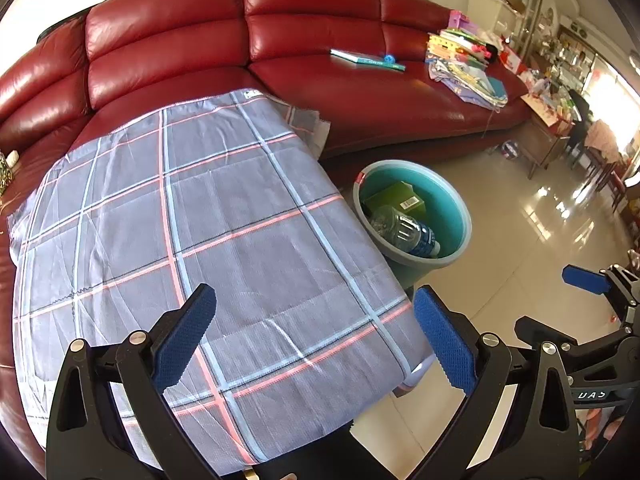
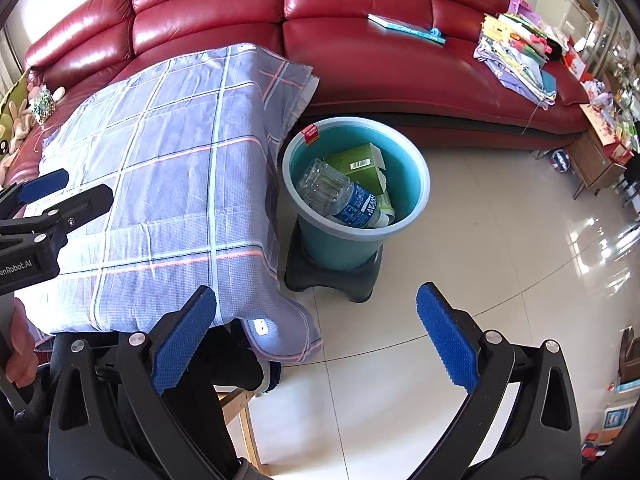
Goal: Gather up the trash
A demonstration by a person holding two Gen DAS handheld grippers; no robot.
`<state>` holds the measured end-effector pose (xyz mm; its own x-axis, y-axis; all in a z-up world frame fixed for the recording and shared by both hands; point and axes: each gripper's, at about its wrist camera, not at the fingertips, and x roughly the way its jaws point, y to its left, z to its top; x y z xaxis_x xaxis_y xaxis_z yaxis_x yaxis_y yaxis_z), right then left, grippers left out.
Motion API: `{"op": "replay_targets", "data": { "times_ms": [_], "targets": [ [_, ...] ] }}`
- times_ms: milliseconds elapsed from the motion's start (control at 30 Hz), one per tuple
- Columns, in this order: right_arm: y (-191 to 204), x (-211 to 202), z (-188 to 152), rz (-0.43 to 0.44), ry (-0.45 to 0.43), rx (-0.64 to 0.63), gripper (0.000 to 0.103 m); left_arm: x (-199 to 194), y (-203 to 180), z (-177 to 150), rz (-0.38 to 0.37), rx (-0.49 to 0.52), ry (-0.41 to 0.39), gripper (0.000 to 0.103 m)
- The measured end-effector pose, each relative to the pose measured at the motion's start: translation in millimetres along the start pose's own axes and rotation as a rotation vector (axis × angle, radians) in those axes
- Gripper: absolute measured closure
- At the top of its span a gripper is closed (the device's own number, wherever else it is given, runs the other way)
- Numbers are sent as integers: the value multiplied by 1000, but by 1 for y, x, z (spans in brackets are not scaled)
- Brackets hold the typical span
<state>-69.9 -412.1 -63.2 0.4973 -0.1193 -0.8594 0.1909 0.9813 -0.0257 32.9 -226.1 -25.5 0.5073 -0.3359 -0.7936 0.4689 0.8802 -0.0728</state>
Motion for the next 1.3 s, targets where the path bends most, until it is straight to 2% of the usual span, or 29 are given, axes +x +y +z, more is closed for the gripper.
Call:
{"op": "replay_targets", "data": {
  "times_ms": [233,400,767,1300],
  "targets": [
    [4,6,2,6,9,-3,7,3,0,-3,-2,7,11,4],
    [3,10,4,9,15,6,7,9,1,-5,-55,2,37,4],
    [2,13,6,-10,21,0,7,11,-4,-6,-5,18,37,4],
    [-1,14,10,-45,27,-1,7,12,-5,-4,11,29,41,4]
  ]
}}
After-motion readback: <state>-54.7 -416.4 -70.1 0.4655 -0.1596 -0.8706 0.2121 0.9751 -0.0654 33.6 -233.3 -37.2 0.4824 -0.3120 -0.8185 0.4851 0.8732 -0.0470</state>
